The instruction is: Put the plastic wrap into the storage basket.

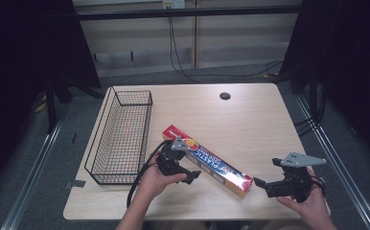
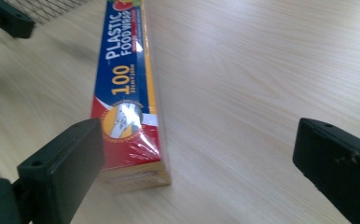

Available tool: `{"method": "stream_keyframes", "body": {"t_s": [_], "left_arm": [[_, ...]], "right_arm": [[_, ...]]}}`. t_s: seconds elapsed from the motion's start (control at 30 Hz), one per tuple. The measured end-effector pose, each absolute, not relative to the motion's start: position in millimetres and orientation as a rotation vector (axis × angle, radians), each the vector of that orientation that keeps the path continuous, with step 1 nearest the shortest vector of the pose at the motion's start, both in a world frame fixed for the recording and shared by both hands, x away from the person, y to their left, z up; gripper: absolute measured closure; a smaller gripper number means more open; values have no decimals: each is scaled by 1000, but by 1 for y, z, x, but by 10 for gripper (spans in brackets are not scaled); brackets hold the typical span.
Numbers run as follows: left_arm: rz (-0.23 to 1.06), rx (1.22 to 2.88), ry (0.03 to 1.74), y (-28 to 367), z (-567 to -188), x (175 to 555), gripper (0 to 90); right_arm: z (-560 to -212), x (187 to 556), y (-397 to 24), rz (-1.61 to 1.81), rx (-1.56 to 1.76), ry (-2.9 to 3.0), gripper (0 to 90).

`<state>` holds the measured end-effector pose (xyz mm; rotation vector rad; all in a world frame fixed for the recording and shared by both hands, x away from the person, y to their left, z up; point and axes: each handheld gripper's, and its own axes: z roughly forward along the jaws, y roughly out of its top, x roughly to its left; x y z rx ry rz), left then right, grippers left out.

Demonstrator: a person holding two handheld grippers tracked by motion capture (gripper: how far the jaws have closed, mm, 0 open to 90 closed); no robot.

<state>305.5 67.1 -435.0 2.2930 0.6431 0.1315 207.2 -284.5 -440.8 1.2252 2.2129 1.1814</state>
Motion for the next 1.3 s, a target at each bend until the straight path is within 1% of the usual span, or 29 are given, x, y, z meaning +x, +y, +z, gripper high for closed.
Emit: {"method": "stream_keyframes", "body": {"t_s": [0.27,0.37,0.5,0.57,0.67,0.8,0.93,1.17,1.3], "left_arm": [[131,2323,560,55,-426,312,42],[94,2356,538,48,-423,322,40],[90,2387,530,44,-421,331,70],[90,2392,504,41,-420,339,70],[95,2411,473,37,-420,342,71],[63,2454,438,27,-422,347,71],[33,2451,450,22,-424,349,63],[17,2471,409,14,-428,353,56],[-24,2487,388,9,-432,356,57]], "right_arm": [[-441,206,-293,1244,1226,2227,18],[-442,206,-290,1219,1192,2262,19],[-441,206,-290,1229,1164,2286,19],[-441,206,-290,1237,1157,2292,18],[-441,206,-290,1240,1155,2301,18],[-441,207,-289,1253,1151,2306,20],[-441,207,-289,1259,1151,2311,20],[-440,207,-289,1266,1150,2312,20],[-440,207,-289,1269,1142,2314,21]]}}
